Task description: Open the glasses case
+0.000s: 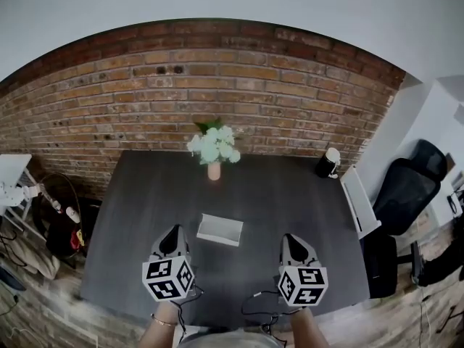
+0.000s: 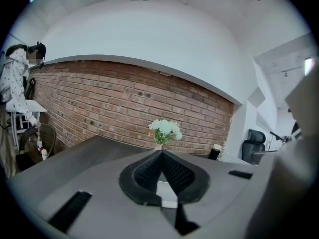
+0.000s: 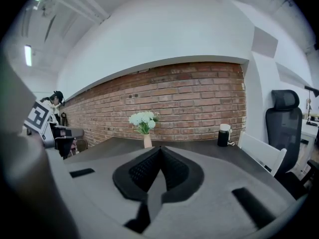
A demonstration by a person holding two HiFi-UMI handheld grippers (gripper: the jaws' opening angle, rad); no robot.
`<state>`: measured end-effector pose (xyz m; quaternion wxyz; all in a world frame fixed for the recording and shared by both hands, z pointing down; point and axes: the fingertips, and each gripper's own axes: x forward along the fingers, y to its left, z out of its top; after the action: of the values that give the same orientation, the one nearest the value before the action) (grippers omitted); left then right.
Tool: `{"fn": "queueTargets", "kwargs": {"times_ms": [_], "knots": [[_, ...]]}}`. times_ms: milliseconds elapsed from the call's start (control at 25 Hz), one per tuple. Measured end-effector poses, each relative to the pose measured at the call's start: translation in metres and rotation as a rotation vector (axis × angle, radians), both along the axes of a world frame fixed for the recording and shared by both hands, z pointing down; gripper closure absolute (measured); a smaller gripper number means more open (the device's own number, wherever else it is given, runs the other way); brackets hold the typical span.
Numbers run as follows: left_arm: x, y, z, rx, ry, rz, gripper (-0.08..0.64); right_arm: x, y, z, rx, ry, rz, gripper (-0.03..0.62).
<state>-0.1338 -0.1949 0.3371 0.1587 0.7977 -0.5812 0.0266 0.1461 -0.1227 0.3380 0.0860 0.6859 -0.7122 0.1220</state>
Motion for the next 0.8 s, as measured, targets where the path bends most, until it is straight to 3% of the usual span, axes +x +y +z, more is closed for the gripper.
{"fn": "queueTargets", "kwargs": {"times_ms": [800], "knots": [[-0.004, -0.001, 0.016, -0.045, 0.006, 0.005, 0.565, -0.008, -0.004, 0.003, -0.034, -0.030, -0.011, 0.591]]}}
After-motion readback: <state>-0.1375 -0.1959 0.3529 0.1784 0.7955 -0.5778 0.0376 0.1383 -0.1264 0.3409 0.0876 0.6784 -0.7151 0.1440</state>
